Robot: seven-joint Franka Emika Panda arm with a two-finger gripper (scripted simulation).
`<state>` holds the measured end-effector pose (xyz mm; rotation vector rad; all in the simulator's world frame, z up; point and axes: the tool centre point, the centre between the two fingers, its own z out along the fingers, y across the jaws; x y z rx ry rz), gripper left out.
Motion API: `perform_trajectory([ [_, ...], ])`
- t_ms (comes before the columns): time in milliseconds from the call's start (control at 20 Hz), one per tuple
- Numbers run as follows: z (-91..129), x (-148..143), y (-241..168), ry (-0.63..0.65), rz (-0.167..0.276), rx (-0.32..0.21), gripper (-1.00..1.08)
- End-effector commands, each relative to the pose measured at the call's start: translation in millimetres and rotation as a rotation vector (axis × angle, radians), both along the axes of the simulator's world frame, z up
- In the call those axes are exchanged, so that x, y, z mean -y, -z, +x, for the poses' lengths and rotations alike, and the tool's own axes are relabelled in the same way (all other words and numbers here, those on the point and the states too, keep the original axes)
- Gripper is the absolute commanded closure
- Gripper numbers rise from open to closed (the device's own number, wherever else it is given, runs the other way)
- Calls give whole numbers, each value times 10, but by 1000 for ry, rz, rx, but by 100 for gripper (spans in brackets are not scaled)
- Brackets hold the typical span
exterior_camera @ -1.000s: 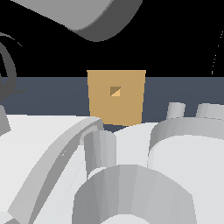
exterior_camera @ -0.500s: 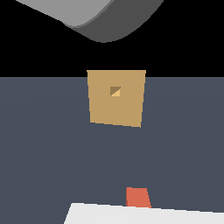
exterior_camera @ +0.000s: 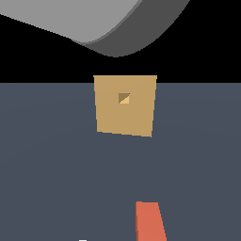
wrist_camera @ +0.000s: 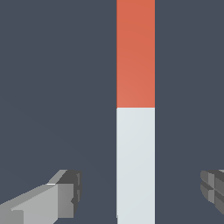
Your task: Insert the peg into the horizontal hole in a box.
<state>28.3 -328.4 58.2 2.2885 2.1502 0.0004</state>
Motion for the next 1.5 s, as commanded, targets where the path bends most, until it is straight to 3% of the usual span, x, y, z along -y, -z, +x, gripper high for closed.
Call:
perform_trajectory([
  [0,-6,-2,104,0,1,-1,-92],
  [300,-10,-3,391,0,1,-1,-92],
  [600,4,2,425,-1,1,-1,-92],
  [650,4,2,425,-1,1,-1,108],
  [1450,-12,-47,408,2,1,-2,108],
])
